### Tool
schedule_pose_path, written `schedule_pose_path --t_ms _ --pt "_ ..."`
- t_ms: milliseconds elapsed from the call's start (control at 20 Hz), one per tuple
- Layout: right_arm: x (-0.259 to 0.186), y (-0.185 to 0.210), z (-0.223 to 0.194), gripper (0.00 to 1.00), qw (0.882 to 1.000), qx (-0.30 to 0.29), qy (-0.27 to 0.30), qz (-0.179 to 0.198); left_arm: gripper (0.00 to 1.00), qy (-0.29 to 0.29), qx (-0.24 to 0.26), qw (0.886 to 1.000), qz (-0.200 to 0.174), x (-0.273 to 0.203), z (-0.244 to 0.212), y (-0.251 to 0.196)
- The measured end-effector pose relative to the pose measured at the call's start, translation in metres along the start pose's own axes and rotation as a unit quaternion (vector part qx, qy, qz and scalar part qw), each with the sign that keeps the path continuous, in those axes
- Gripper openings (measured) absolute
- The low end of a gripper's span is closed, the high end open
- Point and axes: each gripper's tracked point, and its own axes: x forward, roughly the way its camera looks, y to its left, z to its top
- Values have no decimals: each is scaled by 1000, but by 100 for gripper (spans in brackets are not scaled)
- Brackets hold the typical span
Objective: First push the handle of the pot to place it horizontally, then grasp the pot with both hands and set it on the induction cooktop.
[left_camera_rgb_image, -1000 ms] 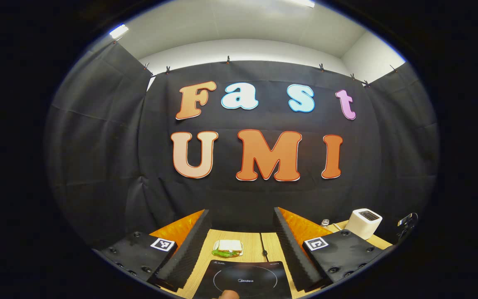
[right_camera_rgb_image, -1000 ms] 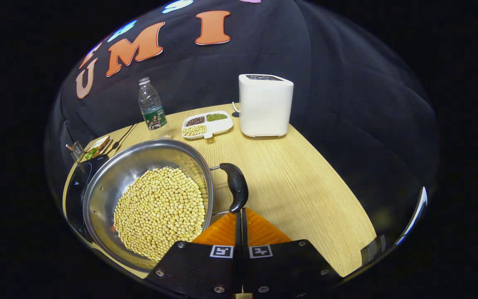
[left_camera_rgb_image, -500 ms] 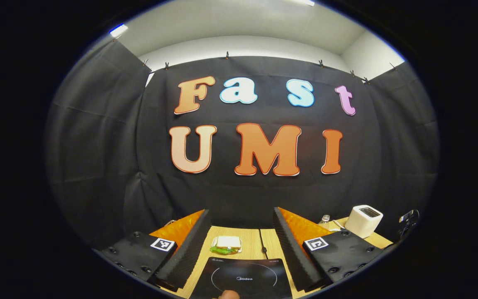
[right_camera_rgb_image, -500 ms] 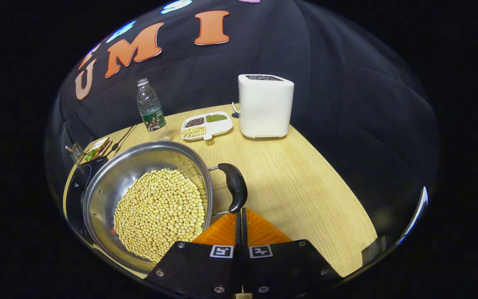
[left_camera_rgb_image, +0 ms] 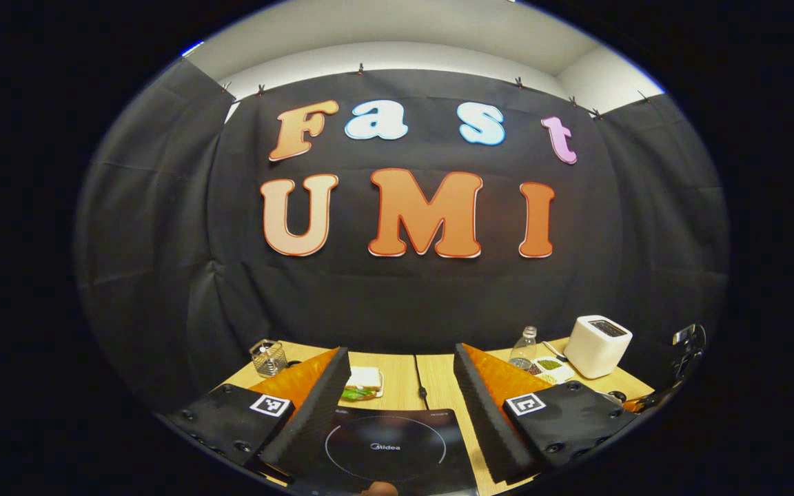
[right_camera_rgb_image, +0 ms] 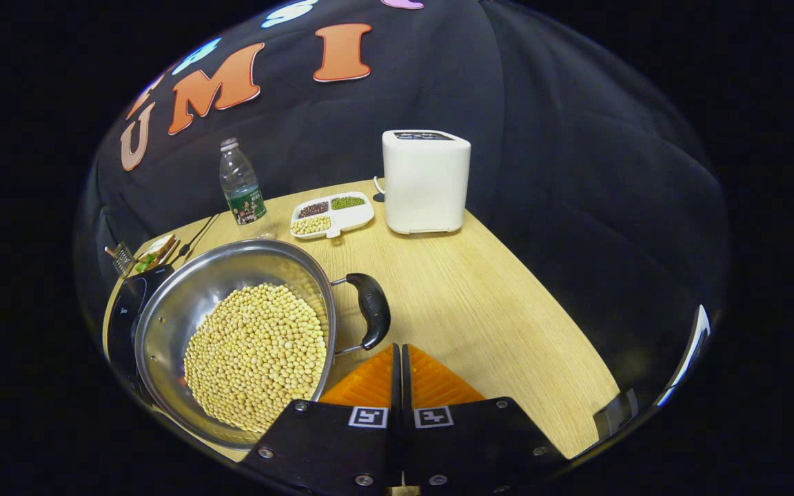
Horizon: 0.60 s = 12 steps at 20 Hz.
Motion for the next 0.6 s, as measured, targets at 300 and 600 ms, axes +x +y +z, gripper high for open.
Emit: schedule_pose_path --t_ms 300,600 --pt "-16 -11 9 4 999 17 -27 -4 98 27 -6 999 -38 7 -49 -49" --pt "-24 -10 9 39 999 22 -35 9 98 73 -22 994 -77 7 -106 -95"
